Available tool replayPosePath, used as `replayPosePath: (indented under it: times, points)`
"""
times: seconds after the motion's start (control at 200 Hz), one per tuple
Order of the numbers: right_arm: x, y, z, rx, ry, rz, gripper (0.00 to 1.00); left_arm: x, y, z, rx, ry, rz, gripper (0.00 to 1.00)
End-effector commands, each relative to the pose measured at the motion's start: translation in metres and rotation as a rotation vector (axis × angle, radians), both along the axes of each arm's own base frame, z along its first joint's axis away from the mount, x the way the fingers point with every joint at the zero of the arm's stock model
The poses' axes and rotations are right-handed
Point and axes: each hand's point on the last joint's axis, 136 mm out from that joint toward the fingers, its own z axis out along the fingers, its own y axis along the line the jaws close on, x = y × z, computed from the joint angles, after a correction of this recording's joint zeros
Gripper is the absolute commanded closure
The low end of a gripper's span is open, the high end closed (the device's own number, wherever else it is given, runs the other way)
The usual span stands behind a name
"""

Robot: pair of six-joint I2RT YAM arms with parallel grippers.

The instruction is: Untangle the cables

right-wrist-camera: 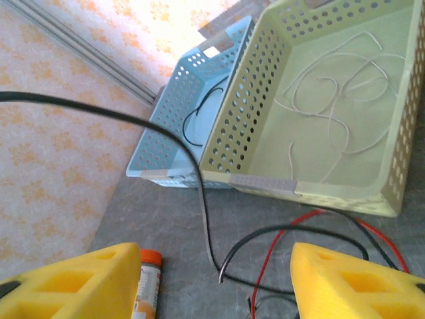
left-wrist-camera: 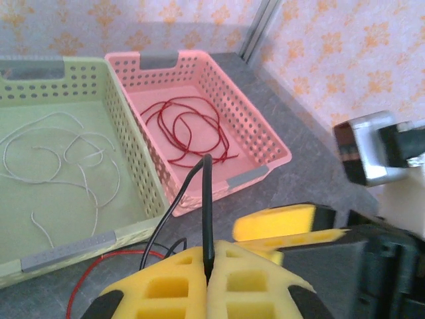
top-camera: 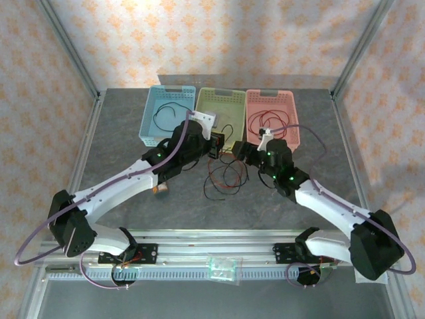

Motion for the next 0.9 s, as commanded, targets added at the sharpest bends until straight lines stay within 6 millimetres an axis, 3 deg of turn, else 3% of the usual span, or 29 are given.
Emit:
replayPosePath:
  times: [0.0,0.27,0.611,0.766,0.896]
  points:
    - [0.006,0.011,0.034,0.078,-0.128,0.03,0.38,-0.011,0.001,0.036,-0.045,-0.037,-0.031,1.0]
    - [0.007,0.043,0.053,0.147,-0.208,0.154,0.38,-0.02,0.004,0.068,-0.092,-0.073,-0.051,1.0]
    - [0.007,0.06,0.067,0.198,-0.248,0.194,0.38,-0.03,0.001,0.104,-0.153,-0.116,-0.098,1.0]
    - [0.005,0.069,0.069,0.203,-0.245,0.217,0.38,-0.033,-0.001,0.117,-0.182,-0.131,-0.117,1.0]
    - [0.004,0.073,0.06,0.191,-0.217,0.22,0.39,-0.033,0.003,0.128,-0.186,-0.154,-0.104,1.0]
